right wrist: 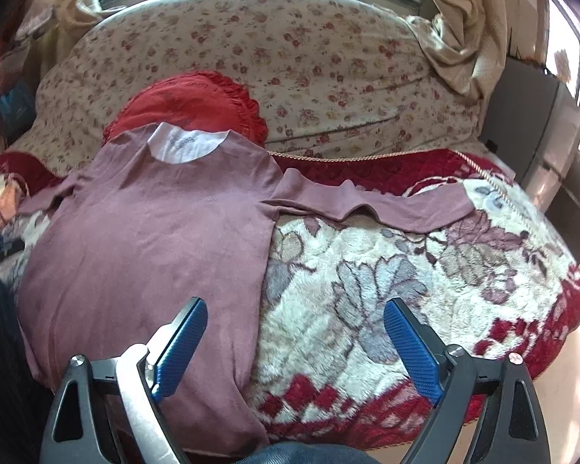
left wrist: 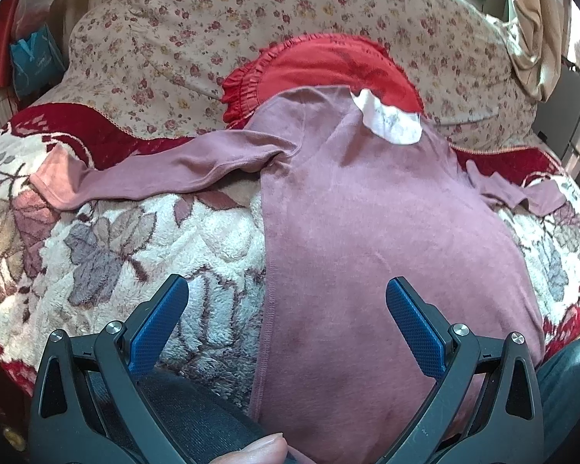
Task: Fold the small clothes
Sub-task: 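Move the left gripper toward the sleeve cuff of the mauve shirt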
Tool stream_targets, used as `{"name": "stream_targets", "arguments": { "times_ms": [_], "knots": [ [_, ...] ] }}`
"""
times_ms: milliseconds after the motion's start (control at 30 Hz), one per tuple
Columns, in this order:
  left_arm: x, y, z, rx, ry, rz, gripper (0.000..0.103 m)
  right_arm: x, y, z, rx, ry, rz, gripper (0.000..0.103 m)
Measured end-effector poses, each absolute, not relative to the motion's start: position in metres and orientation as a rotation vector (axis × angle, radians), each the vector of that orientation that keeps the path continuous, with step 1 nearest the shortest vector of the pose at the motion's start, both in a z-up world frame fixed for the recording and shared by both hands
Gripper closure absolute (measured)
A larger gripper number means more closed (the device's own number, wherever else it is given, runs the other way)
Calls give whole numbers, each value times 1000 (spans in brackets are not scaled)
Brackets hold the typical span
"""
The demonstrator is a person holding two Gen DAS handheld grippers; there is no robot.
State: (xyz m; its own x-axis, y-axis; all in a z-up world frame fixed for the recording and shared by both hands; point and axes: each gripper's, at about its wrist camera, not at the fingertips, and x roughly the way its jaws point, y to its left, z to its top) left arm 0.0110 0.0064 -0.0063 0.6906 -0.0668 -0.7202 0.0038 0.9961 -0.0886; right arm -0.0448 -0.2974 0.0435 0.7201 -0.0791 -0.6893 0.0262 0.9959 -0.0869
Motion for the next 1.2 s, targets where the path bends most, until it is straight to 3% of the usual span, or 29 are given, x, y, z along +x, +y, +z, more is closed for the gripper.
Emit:
{"name": "stream_targets", "arguments": {
  "times_ms": [167, 367, 500, 567, 1200],
  "knots": [
    [28, 21, 11, -37, 811, 41, 0, -6, -290, 72, 30, 663, 3, 13],
    [59, 55, 24, 25, 804, 190, 0, 54, -261, 69, -99, 553, 71, 13],
    [73, 87, 17, -39, 851, 240, 0, 74, -265, 39, -122, 556, 8, 13],
    [75, 97, 11, -89, 875, 247, 0, 86, -266, 28, -143, 643, -39, 13],
    [77, 93, 8, -74, 877, 289, 0, 92, -258, 20, -195, 652, -50, 13]
  ]
}}
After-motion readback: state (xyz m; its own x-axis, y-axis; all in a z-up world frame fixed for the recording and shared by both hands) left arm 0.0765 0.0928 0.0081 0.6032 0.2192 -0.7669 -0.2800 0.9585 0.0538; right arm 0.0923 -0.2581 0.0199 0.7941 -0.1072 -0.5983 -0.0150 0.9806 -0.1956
